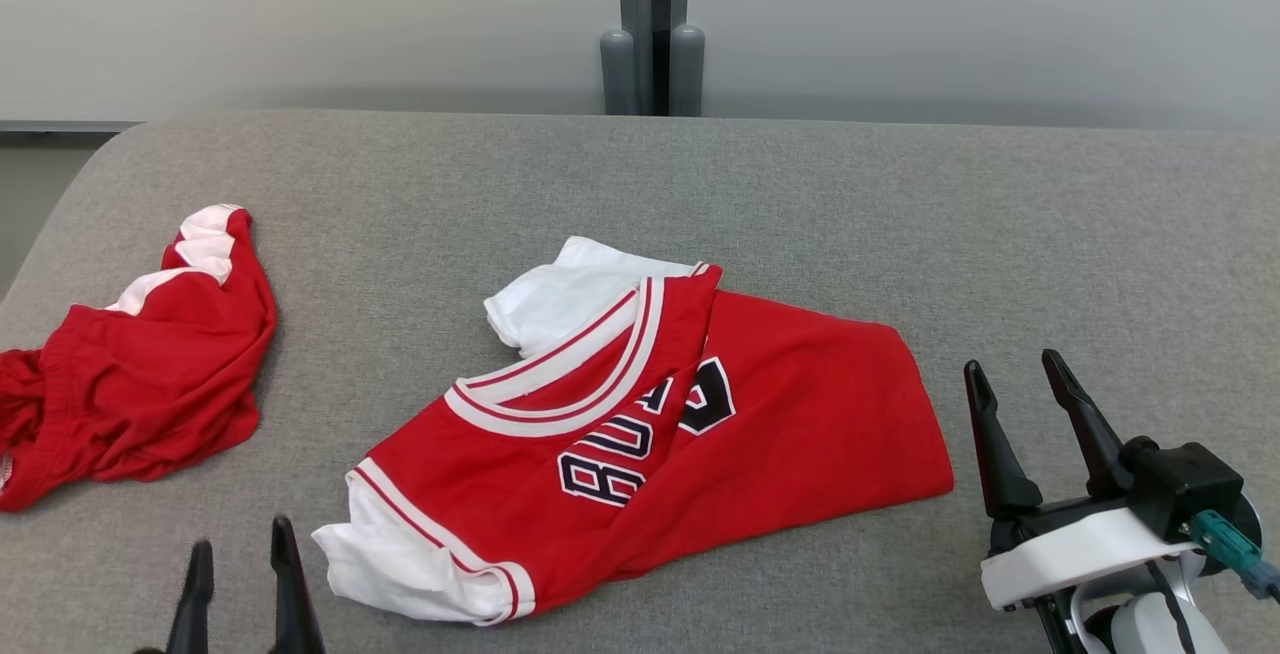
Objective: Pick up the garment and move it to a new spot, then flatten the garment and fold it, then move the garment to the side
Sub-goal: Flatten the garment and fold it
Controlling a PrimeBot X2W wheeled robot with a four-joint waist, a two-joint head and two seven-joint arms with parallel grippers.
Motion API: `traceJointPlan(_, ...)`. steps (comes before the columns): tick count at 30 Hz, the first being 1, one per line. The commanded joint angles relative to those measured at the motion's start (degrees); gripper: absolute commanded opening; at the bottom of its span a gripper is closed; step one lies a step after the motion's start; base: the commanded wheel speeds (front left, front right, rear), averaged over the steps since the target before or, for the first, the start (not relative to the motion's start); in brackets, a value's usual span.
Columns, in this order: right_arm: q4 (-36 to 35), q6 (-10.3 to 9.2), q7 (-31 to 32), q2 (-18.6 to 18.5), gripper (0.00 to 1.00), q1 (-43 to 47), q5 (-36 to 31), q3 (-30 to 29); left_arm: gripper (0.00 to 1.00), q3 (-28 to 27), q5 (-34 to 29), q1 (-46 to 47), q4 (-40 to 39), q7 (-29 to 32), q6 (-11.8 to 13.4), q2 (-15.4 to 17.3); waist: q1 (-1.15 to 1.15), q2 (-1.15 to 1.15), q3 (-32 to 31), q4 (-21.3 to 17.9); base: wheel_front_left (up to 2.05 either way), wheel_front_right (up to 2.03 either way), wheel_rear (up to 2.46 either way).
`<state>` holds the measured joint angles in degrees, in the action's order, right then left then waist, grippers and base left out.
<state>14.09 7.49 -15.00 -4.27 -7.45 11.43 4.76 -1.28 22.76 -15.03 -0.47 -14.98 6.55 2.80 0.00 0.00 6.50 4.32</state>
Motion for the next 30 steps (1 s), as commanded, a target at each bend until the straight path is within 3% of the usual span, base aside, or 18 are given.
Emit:
traceJointPlan(1,0.24,0.01,-0.40,-0.37,1.00,-0.45,-0.25,0.23,1.00,-0.63,-1.18,2.06,-1.63,-0.19,-0.23,0.20,0.00,0.00,0.18,-0.18,0.00,0.00,0.00)
traceJointPlan(11,1.74,0.01,-0.40,0.09,1.00,-2.17,0.76,1.50,1.00,2.14,-5.46,9.85,-1.46,-0.19,-5.00,0.20,0.00,0.00,1.58,-4.31,0.00,0.00,0.00)
traceJointPlan(17,7.60,0.01,-0.30,0.08,1.00,-3.99,2.96,4.35,1.00,5.51,-8.00,15.29,-0.71,-0.19,-7.86,0.22,0.00,0.00,1.79,-7.24,0.00,0.00,0.00)
traceJointPlan(26,23.02,0.01,-0.27,-1.91,1.00,-10.34,11.93,15.49,1.00,10.27,-8.98,16.96,-1.97,-0.19,-7.12,0.21,0.00,0.00,1.95,-6.98,0.00,0.00,0.00)
traceJointPlan(30,26.25,0.01,-0.27,-2.99,1.00,-12.91,14.73,18.84,1.00,12.34,-9.39,16.74,-2.21,-0.19,-6.29,0.20,0.00,0.00,2.29,-5.60,0.00,0.00,0.00)
